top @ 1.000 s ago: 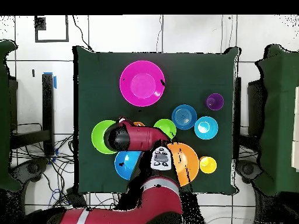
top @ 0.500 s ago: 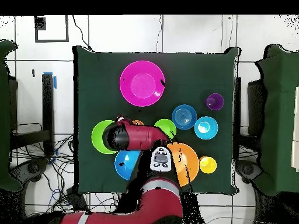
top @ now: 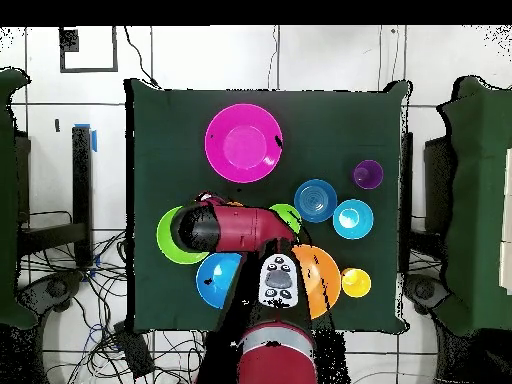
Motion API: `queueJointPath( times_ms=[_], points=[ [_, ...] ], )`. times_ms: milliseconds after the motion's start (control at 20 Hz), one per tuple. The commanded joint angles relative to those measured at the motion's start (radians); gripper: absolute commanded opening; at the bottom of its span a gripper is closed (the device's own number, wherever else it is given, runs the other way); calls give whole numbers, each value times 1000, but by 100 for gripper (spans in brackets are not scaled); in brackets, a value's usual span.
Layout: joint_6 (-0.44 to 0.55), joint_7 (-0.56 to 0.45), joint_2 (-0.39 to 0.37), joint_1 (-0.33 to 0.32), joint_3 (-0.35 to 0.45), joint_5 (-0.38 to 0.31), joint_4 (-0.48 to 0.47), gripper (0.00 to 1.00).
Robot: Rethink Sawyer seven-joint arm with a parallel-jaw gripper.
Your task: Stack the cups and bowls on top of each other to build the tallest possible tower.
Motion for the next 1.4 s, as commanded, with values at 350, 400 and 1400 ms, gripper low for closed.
queueJointPath(
  times_ms=[350,400,1400],
  points=[
    [204,-47,-66,-18,91,-20,-105,0],
    [210,-49,-68,-18,92,-21,-109,0],
    [430,-121,-74,-27,92,-59,-316,0]
  ],
)
